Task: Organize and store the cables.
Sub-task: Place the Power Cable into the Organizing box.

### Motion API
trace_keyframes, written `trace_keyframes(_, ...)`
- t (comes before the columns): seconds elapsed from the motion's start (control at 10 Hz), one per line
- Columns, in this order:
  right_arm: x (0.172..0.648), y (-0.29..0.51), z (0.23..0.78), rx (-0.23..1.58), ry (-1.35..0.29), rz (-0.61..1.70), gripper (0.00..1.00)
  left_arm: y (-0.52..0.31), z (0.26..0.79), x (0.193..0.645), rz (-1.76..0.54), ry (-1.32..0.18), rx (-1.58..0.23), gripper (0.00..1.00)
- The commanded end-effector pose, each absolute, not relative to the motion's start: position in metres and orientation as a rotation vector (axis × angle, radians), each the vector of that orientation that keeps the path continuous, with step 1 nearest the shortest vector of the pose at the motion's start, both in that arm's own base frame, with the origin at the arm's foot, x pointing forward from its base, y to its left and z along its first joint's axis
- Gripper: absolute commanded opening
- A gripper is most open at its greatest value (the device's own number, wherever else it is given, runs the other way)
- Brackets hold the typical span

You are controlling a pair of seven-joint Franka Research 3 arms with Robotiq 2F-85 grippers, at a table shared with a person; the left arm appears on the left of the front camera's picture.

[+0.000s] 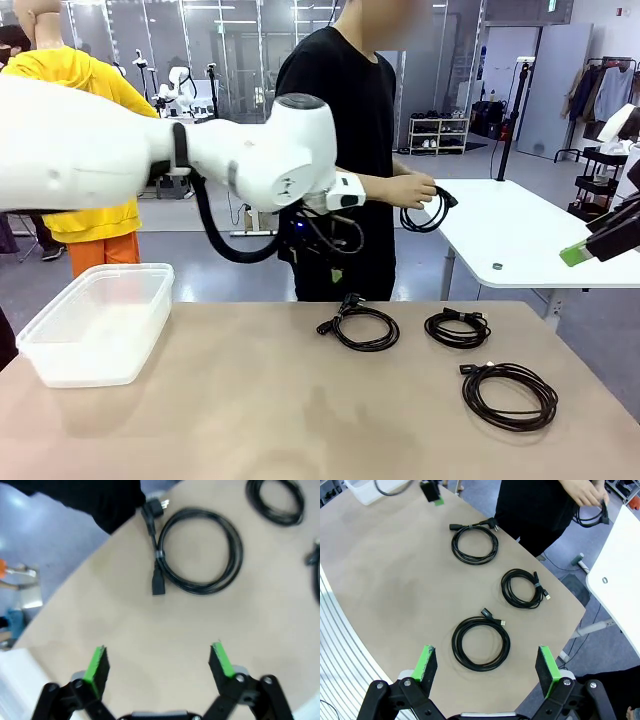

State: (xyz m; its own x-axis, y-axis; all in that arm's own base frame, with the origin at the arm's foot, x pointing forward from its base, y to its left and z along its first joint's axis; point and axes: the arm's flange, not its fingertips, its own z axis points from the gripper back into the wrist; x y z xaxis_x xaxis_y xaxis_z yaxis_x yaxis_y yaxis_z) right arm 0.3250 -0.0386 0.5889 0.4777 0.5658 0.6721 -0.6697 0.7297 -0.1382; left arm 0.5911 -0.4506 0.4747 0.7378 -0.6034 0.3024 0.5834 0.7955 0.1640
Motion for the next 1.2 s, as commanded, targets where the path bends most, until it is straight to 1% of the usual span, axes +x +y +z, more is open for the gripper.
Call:
trace_keyframes(0.0, 0.326, -0.039, 0.589, 0.157, -0.762, 0.762, 1.0, -0.488, 0.464, 0.652, -0.549, -0.371, 0.077, 1.0)
trace_keyframes(0.2, 0.326, -0.039, 0.589, 0.157, -0.762, 0.762, 1.0, -0.493, 0.435, 0.676, -0.463, -0.431, 0.067, 1.0)
trace_keyframes(0.3, 0.326, -0.039, 0.589, 0.157, -0.762, 0.762, 1.0, -0.492, 0.425, 0.687, -0.428, -0.434, 0.056, 1.0)
trace_keyframes(0.6, 0.326, -0.039, 0.589, 0.157, -0.762, 0.762, 1.0, -0.487, 0.395, 0.709, -0.393, -0.343, 0.014, 1.0)
trace_keyframes(1.1, 0.326, -0.039, 0.589, 0.157, -0.762, 0.762, 1.0, -0.49, 0.351, 0.724, -0.386, -0.248, -0.057, 1.0)
